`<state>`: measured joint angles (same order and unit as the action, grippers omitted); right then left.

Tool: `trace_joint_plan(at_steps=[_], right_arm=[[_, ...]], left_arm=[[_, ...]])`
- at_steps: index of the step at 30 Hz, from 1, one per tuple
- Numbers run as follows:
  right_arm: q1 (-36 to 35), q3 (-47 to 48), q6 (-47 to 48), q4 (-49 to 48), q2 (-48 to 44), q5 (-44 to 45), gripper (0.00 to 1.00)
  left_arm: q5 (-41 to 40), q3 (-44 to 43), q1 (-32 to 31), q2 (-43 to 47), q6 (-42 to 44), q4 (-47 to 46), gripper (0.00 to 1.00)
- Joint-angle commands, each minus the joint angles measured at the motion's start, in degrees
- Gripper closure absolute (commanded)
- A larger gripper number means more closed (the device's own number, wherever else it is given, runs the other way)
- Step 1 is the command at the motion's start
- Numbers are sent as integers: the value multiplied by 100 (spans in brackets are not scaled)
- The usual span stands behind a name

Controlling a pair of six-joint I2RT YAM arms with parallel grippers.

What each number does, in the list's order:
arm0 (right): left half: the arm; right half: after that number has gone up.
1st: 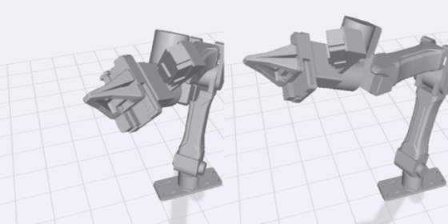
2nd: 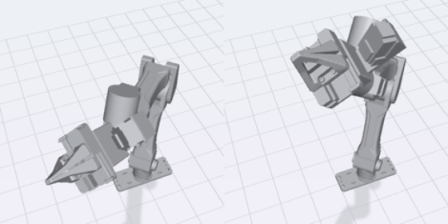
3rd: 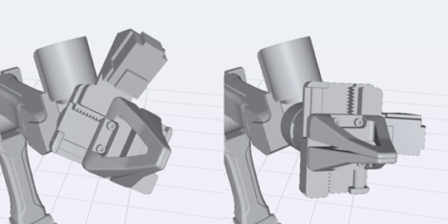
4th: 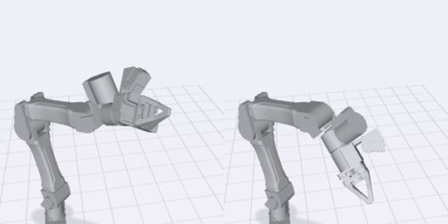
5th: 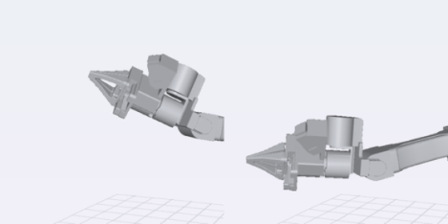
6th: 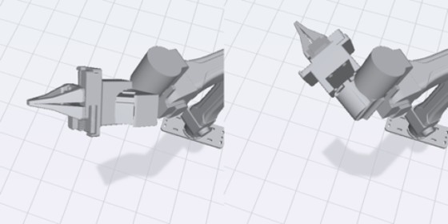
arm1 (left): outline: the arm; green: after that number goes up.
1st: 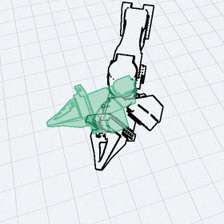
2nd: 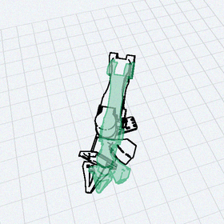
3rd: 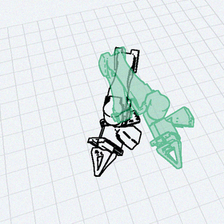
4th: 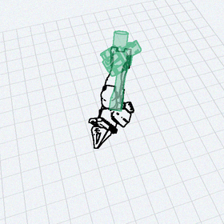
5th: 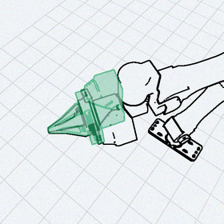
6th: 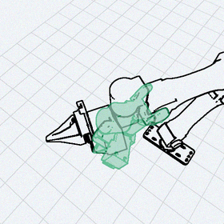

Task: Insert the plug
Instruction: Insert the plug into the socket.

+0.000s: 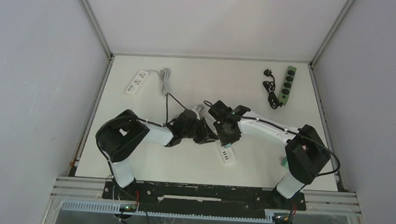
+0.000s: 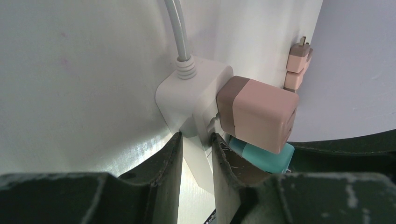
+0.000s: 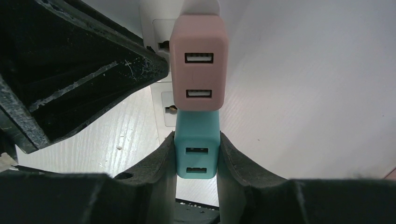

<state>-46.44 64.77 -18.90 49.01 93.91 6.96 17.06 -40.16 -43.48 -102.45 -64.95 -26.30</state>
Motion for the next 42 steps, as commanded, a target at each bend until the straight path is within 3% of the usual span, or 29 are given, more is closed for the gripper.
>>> trace_joint_plan(at_steps=[1,12,21,31,42], right_arm=[[-5,-141,81,36,585,-362,100],[206,-33,127,144,726,-379,100],[-55,303,116,314,1050,-245,100],[301,301,104,375,919,-286,100],[29,162,-4,205,1051,-196,100]], left_arm=[[-139,39,-37,-12,140,92,67],[-132,24,-37,-4,169,99,68],[-146,48,-37,21,175,99,68],[-172,66,-37,51,167,91,68],[-175,101,-42,59,173,53,68]])
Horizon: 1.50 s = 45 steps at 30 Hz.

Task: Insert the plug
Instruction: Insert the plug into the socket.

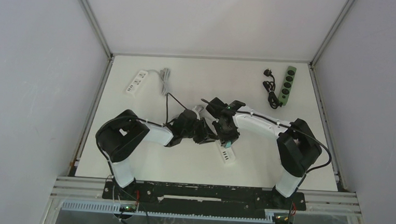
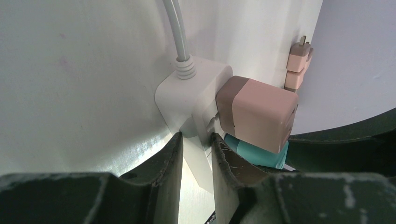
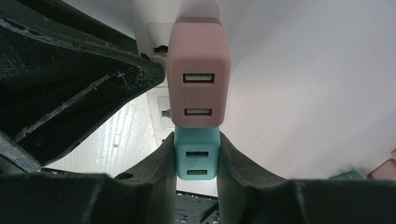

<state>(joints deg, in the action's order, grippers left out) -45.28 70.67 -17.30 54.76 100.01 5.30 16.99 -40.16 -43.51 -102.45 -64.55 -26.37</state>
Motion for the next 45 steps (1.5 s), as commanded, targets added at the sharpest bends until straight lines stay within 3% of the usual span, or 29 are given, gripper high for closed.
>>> trace_joint_plan(at_steps=[1,9,18,27,35,45], right_arm=[[-35,-480,-171,-391,384,-32,100],[335,-813,-74,-703,38,-419,100],[81,-818,-206,-830,-564,-353,57],[-245,-889,-429,-856,-1308,56,26],[-332,-1585,-788,-1270,-1938,255,22],[-549,-2177,-1116,-1821,-2172,587,21]], left_arm=[[-172,105,-36,67,130,54,68],[-174,97,-35,70,135,49,68],[-198,79,-35,72,151,45,68],[-324,96,-31,379,227,188,66],[-946,229,-26,1533,666,1042,55],[-2545,315,122,3777,1677,3236,33]])
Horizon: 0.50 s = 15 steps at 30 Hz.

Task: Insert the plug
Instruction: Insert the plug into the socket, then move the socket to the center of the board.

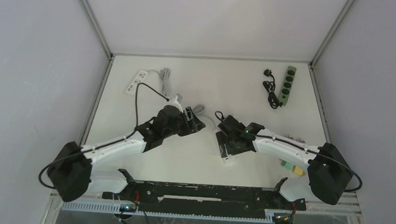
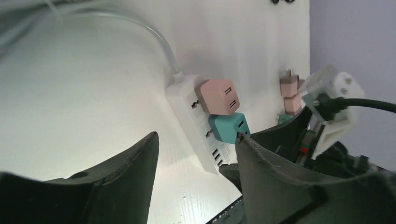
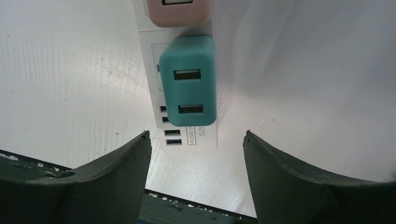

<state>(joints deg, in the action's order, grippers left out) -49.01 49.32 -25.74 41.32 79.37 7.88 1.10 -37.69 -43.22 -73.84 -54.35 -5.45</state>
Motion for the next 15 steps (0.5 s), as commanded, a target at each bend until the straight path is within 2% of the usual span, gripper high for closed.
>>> trace_joint_plan(at_steps=[1,6,10,15], right_arm=[[-205,-61,-288,-536,-62,362,21],[-333,-74,-352,-752,233,546,21],[-342,-72,-361,-828,383,576,21],[-345,-71,-409,-885,481,600,23]], left_arm=[[-1193,50,140,1187,768,1431,30],[-1831,-199,456,2495,1273,2932,15],[-2238,-734,679,3331,1894,3928,1],[-2863,-1616,878,3891,2964,4572,0]])
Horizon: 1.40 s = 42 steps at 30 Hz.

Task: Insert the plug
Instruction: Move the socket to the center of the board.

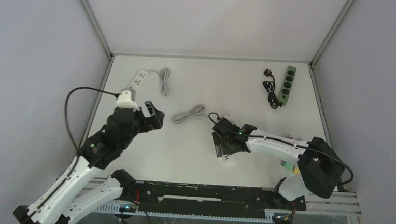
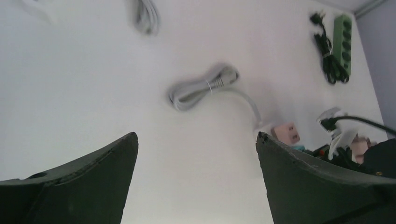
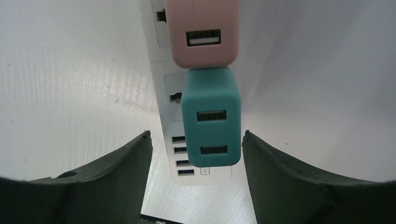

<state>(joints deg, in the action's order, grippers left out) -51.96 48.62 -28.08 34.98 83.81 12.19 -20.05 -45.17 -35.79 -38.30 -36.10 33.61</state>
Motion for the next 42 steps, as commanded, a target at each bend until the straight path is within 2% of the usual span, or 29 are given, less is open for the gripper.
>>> trace_joint_plan(at_steps=[1,6,13,20,29,36,42], right_arm=[[-45,-6,-172,-262,54,164,23],[-50,46,-211,-220,263,153,26],[20,172,-213,-169,503,187,33],[334,441,-65,-158,742,231,42],[1388,967,233,-328,976,111,55],[2145,1783,432,-669,1585,66,55],[2497,2816,599,-734,2437,75,53]], left_arm=[[-895,-946,148,396,1335,662,0],[-1537,-607,151,656,1923,132,0],[-1747,-2,146,1245,2055,-141,0],[-1850,75,269,1510,2107,-215,0],[-1808,93,354,1554,2103,-224,0],[-1757,107,420,1539,2090,-231,0],[-1724,118,468,1525,2090,-246,0]])
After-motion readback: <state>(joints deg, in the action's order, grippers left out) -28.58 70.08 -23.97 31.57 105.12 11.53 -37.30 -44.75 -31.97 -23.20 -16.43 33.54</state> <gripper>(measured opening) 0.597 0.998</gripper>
